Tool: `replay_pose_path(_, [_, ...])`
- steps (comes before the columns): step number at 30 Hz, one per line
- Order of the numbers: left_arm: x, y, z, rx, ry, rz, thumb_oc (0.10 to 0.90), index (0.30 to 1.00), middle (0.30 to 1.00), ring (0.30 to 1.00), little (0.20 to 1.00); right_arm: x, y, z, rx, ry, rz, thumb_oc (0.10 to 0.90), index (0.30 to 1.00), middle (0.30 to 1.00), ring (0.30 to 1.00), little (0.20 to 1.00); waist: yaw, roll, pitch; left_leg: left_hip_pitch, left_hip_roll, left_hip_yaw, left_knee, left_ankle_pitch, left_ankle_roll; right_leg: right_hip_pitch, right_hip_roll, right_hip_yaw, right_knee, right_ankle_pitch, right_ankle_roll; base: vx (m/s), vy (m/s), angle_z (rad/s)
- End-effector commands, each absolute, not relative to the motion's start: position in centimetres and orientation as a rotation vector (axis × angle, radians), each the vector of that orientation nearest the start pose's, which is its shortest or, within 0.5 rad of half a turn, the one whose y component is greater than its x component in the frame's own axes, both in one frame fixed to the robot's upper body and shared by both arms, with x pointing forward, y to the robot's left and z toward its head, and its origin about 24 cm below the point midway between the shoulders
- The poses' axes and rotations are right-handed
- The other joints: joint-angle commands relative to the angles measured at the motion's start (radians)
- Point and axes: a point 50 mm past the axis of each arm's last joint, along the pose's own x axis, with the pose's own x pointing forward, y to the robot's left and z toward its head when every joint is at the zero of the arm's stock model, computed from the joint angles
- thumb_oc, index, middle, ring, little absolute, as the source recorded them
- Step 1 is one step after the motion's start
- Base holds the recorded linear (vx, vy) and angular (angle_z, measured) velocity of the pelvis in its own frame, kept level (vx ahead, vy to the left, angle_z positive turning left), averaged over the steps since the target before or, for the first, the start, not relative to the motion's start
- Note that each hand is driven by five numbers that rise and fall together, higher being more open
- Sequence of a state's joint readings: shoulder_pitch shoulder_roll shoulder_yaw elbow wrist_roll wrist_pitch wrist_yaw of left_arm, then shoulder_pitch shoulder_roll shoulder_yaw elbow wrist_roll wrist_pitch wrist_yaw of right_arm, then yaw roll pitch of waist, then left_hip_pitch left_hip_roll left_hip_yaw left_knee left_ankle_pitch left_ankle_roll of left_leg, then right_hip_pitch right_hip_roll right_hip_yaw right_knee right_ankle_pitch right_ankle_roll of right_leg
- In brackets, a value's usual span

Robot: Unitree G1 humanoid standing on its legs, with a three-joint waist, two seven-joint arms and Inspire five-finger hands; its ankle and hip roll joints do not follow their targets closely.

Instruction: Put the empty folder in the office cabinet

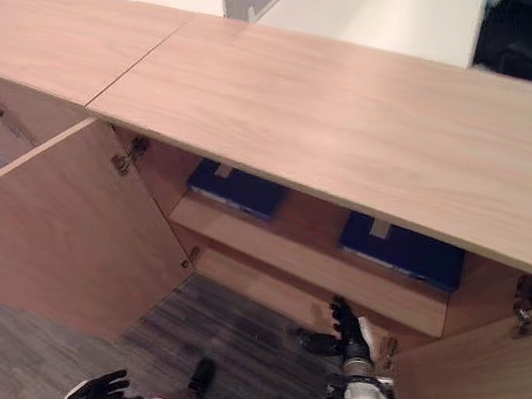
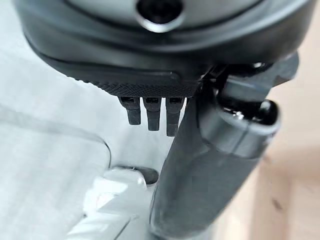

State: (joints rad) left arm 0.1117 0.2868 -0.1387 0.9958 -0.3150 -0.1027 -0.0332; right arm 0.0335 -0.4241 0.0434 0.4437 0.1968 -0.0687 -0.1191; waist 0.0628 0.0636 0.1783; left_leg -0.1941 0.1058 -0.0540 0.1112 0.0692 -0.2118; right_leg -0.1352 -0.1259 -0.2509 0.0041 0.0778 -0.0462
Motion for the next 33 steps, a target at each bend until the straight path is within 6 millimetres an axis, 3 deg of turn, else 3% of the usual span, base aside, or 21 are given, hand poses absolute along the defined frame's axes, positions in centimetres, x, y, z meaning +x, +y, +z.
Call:
replay_pose_path(1, [14.4, 25.1, -12.2, 0.026, 0.791, 0.155, 0.8, 0.9, 0.9, 0.9, 0.9, 22.5, -25.9, -1.5, -0.25, 0.25, -0.182, 0.8, 0.9, 0.9, 0.9, 0.9, -0.074, 0.007, -0.048, 0.188, 0.101, 0.049, -0.076, 0.004, 0.07, 0.039, -0.032, 0.027, 0.091, -0.151, 0.16, -0.23, 0.176, 0.84])
replay_pose_path(3, [14.7, 25.0, -12.0, 0.022, 0.777, 0.155, 0.8, 0.9, 0.9, 0.9, 0.9, 22.0, -26.2, -1.7, -0.245, 0.262, -0.196, 0.8, 0.9, 0.9, 0.9, 0.9, -0.098, 0.01, -0.051, 0.226, 0.132, 0.073, -0.074, 0.018, 0.058, 0.038, -0.042, 0.007, 0.1, -0.146, 0.161, -0.21, 0.169, 0.9])
replay_pose_path(6, [16.2, 23.9, -11.6, 0.0, 0.732, 0.136, 0.8, 0.9, 0.9, 0.9, 0.9, 20.9, -26.9, -2.2, -0.238, 0.289, -0.235, 0.8, 0.9, 0.9, 0.9, 0.9, -0.152, 0.011, -0.068, 0.293, 0.209, 0.164, -0.068, 0.065, 0.029, 0.011, -0.089, -0.054, 0.118, -0.117, 0.166, -0.24, 0.201, 0.73])
replay_pose_path(8, [17.6, 22.7, -11.1, -0.002, 0.691, 0.095, 0.8, 0.9, 0.9, 0.9, 0.9, 19.8, -27.6, -2.9, -0.227, 0.325, -0.284, 0.8, 0.9, 0.9, 0.9, 0.9, -0.19, 0.011, -0.081, 0.348, 0.254, 0.245, -0.056, 0.078, -0.002, -0.008, -0.148, -0.118, 0.124, -0.077, 0.183, -0.34, 0.325, 1.25])
replay_pose_path(9, [17.8, 22.6, -11.0, 0.006, 0.686, 0.084, 0.8, 0.9, 0.9, 0.9, 0.9, 19.6, -27.7, -3.1, -0.227, 0.335, -0.294, 0.8, 0.9, 0.9, 0.9, 0.9, -0.194, 0.013, -0.086, 0.359, 0.252, 0.256, -0.06, 0.067, -0.008, -0.01, -0.162, -0.136, 0.128, -0.068, 0.189, -0.23, 0.378, 0.93])
replay_pose_path(10, [18.1, 22.1, -10.9, 0.015, 0.675, 0.057, 0.8, 0.9, 0.9, 0.9, 0.9, 19.1, -28.1, -3.3, -0.227, 0.353, -0.31, 0.8, 0.9, 0.9, 0.9, 0.9, -0.199, 0.01, -0.09, 0.34, 0.234, 0.282, -0.052, 0.031, -0.004, 0.002, -0.189, -0.153, 0.133, -0.045, 0.204, -0.08, 0.222, 0.61])
replay_pose_path(12, [18.0, 22.0, -10.9, 0.025, 0.681, 0.047, 0.8, 0.9, 0.9, 0.9, 0.9, 19.2, -27.9, -3.4, -0.222, 0.354, -0.314, 0.8, 0.9, 0.9, 0.9, 0.9, -0.195, 0.005, -0.092, 0.345, 0.22, 0.292, -0.067, 0.01, -0.003, 0.011, -0.204, -0.154, 0.138, -0.032, 0.213, -0.02, 0.252, 1.36])
replay_pose_path(13, [17.9, 21.9, -11.1, 0.042, 0.693, 0.036, 0.8, 0.9, 0.9, 0.9, 0.9, 19.2, -27.7, -3.6, -0.216, 0.361, -0.31, 0.8, 0.9, 0.9, 0.9, 0.9, -0.186, -0.003, -0.092, 0.349, 0.198, 0.29, -0.077, -0.035, 0.007, 0.023, -0.222, -0.155, 0.143, -0.02, 0.224, 0.0, 0.421, 1.06])
replay_pose_path(14, [17.6, 21.8, -11.3, 0.057, 0.706, 0.028, 0.8, 0.9, 0.9, 0.9, 0.9, 19.3, -26.9, -4.0, -0.204, 0.375, -0.29, 0.8, 0.9, 0.9, 0.9, 0.9, -0.168, -0.026, -0.091, 0.349, 0.151, 0.277, -0.087, -0.122, 0.034, 0.036, -0.255, -0.143, 0.141, 0.004, 0.243, 0.0, 0.408, 0.36])
replay_pose_path(17, [17.6, 22.0, -11.4, 0.078, 0.713, 0.032, 0.8, 0.9, 0.9, 0.9, 0.9, 19.7, -25.9, -4.3, -0.188, 0.375, -0.266, 0.8, 0.9, 0.9, 0.9, 0.9, -0.147, -0.051, -0.08, 0.349, 0.106, 0.265, -0.095, -0.153, 0.058, 0.044, -0.284, -0.137, 0.121, 0.058, 0.27, -0.06, 0.284, 0.26])
replay_pose_path(18, [17.6, 22.4, -11.3, 0.09, 0.711, 0.045, 0.8, 0.9, 0.9, 0.9, 0.9, 20.1, -24.7, -4.5, -0.16, 0.376, -0.247, 0.8, 0.9, 0.9, 0.9, 0.9, -0.123, -0.07, -0.067, 0.334, 0.072, 0.251, -0.103, -0.165, 0.077, 0.042, -0.299, -0.13, 0.102, 0.1, 0.292, -0.12, 0.241, 0.18])
replay_pose_path(20, [17.8, 22.8, -11.1, 0.114, 0.704, 0.045, 0.8, 0.9, 0.9, 0.9, 0.9, 20.4, -24.1, -4.6, -0.139, 0.37, -0.243, 0.8, 0.9, 0.9, 0.9, 0.9, -0.11, -0.082, -0.06, 0.313, 0.054, 0.233, -0.112, -0.156, 0.086, 0.047, -0.303, -0.12, 0.093, 0.112, 0.302, -0.11, 0.196, 0.11])
replay_pose_path(22, [18.4, 23.0, -10.8, 0.14, 0.688, 0.047, 0.8, 0.9, 0.9, 0.9, 0.9, 20.8, -23.5, -4.8, -0.122, 0.376, -0.229, 0.8, 0.9, 0.9, 0.9, 0.9, -0.115, -0.081, -0.036, 0.282, 0.025, 0.189, -0.127, -0.14, 0.109, 0.022, -0.253, 0.012, 0.139, 0.088, 0.295, -0.1, 0.261, 0.58])
replay_pose_path(23, [15.9, 26.4, -11.3, 0.136, 0.776, 0.059, 0.8, 0.9, 0.9, 0.9, 0.9, 20.8, -24.2, -4.6, -0.1, 0.363, -0.253, 0.8, 0.9, 0.9, 0.9, 0.9, -0.108, -0.07, -0.03, 0.267, 0.005, 0.155, -0.13, -0.13, 0.126, 0.025, -0.194, 0.079, 0.155, 0.035, 0.284, -0.09, 0.416, 1.0])
replay_pose_path(24, [15.0, 27.3, -11.6, 0.091, 0.815, 0.123, 0.8, 0.9, 0.9, 0.9, 0.9, 20.8, -23.9, -4.5, -0.095, 0.353, -0.242, 0.8, 0.9, 0.9, 0.9, 0.9, -0.105, -0.06, -0.025, 0.256, -0.012, 0.132, -0.131, -0.122, 0.143, 0.025, -0.132, 0.123, 0.201, -0.014, 0.272, -0.05, 0.369, 1.08])
replay_pose_path(25, [16.7, 26.0, -11.2, 0.091, 0.76, 0.099, 0.8, 0.9, 0.9, 0.9, 0.9, 20.8, -23.3, -4.3, -0.091, 0.344, -0.226, 0.8, 0.9, 0.9, 0.9, 0.9, -0.103, -0.061, -0.031, 0.245, -0.02, 0.12, -0.131, -0.119, 0.154, 0.04, -0.097, 0.112, 0.217, -0.067, 0.255, -0.04, 0.372, 1.07])
replay_pose_path(26, [16.4, 25.8, -11.4, 0.09, 0.773, 0.113, 0.8, 0.9, 0.9, 0.9, 0.9, 21.1, -23.3, -4.3, -0.083, 0.33, -0.221, 0.8, 0.9, 0.9, 0.9, 0.9, -0.078, -0.048, -0.039, 0.232, -0.039, 0.105, -0.141, -0.111, 0.176, 0.054, -0.032, 0.055, 0.252, -0.144, 0.212, -0.01, 0.281, 1.03])
replay_pose_path(27, [16.7, 25.7, -11.2, 0.091, 0.754, 0.119, 0.8, 0.9, 0.9, 0.9, 0.9, 21.2, -22.9, -4.6, -0.085, 0.345, -0.205, 0.8, 0.9, 0.9, 0.9, 0.9, -0.062, -0.055, -0.042, 0.231, -0.052, 0.1, -0.141, -0.113, 0.182, 0.061, -0.019, 0.026, 0.237, -0.155, 0.199, 0.05, 0.248, 0.78])
replay_pose_path(28, [15.0, 28.5, -11.4, 0.178, 0.822, 0.148, 0.8, 0.9, 0.9, 0.9, 0.9, 21.7, -22.9, -4.2, -0.098, 0.323, -0.192, 0.8, 0.9, 0.9, 0.9, 0.9, -0.057, -0.057, -0.045, 0.235, -0.069, 0.077, -0.138, -0.113, 0.184, 0.065, -0.007, 0.028, 0.208, -0.155, 0.195, 0.09, 0.099, 0.38])
replay_pose_path(31, [14.9, 28.5, -11.5, 0.185, 0.819, 0.161, 0.8, 0.9, 0.9, 0.9, 0.9, 21.8, -23.2, -3.7, -0.119, 0.3, -0.176, 0.8, 0.9, 0.9, 0.9, 0.9, -0.063, -0.065, -0.045, 0.236, -0.077, 0.065, -0.128, -0.118, 0.184, 0.069, 0.01, 0.087, 0.18, -0.14, 0.203, 0.05, 0.014, 0.15])
replay_pose_path(33, [14.6, 27.8, -11.7, 0.172, 0.805, 0.16, 0.8, 0.9, 0.9, 0.9, 0.9, 22.1, -23.6, -3.2, -0.138, 0.278, -0.182, 0.8, 0.9, 0.9, 0.9, 0.9, -0.042, -0.07, -0.042, 0.228, -0.084, 0.054, -0.124, -0.117, 0.191, 0.091, 0.006, 0.101, 0.15, -0.125, 0.2, 0.02, -0.036, 0.06])
